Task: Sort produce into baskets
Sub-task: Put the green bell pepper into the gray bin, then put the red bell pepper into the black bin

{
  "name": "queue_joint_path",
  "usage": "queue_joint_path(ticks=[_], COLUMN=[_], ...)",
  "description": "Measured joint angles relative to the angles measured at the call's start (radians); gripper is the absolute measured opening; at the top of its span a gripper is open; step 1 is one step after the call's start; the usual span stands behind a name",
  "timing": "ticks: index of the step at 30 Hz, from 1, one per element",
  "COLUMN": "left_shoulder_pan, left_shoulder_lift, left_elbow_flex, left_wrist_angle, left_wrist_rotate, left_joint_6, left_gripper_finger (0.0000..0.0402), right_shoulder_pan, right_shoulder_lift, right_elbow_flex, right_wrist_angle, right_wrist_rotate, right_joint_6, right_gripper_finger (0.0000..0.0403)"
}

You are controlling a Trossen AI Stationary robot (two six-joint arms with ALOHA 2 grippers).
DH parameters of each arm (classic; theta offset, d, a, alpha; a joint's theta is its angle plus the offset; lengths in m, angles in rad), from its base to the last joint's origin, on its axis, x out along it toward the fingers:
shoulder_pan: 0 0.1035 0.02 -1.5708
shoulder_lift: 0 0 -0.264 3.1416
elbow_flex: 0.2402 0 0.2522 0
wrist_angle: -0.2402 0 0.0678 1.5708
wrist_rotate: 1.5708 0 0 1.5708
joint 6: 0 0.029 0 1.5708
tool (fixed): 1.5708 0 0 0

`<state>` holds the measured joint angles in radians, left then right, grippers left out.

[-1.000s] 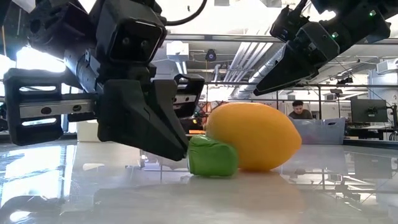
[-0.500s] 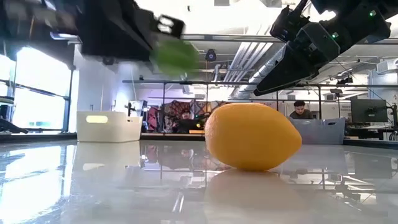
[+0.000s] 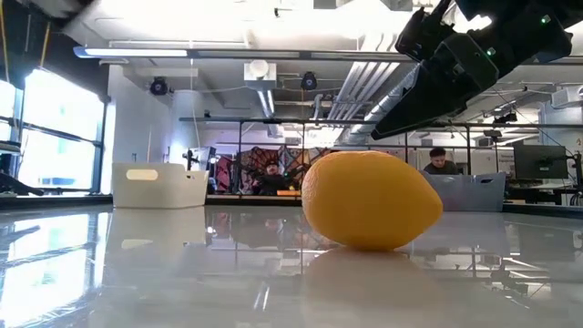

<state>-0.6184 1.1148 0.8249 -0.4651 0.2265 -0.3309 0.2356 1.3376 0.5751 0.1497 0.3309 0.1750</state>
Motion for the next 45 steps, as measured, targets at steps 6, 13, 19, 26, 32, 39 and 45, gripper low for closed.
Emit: queue_joint_path(ticks=[6, 13, 19, 26, 32, 39, 45], left_shoulder_pan=[-0.203, -0.348, -0.373, -0.343, -0.311, -0.268, -0.173], left_shoulder_lift=[-0.01, 0.041, 0.081, 0.114, 0.122, 0.122, 0.122], left_elbow_flex=[0.0, -0.058, -0.129, -0.145, -0.145, -0.145, -0.145], left_wrist_angle=[-0.165, -0.22, -0.217, -0.217, -0.218, -0.218, -0.113], left_wrist_rotate=[-0.036, -0.166, -0.12, -0.111, -0.086, -0.082, -0.131], left_joint_6=[-0.393, -0.614, -0.708, -0.792, -0.827, -0.711, -0.441], left_gripper_finger=[0.0, 0.0, 0.0, 0.0016, 0.0068, 0.0113, 0.0083], right_shoulder_pan=[0.0, 0.0, 0.0, 0.0, 0.0, 0.0, 0.02], right_shoulder_lift=[0.0, 0.0, 0.0, 0.0, 0.0, 0.0, 0.0], right_elbow_flex=[0.0, 0.0, 0.0, 0.0, 0.0, 0.0, 0.0], right_wrist_angle=[0.006, 0.007, 0.007, 0.007, 0.008, 0.021, 0.021], right_wrist_rotate=[0.0, 0.0, 0.0, 0.0, 0.0, 0.082, 0.083], right_joint_6=[0.002, 0.006, 0.007, 0.007, 0.007, 0.007, 0.004], right_gripper_finger=[0.024, 0.024, 0.024, 0.024, 0.024, 0.024, 0.0237])
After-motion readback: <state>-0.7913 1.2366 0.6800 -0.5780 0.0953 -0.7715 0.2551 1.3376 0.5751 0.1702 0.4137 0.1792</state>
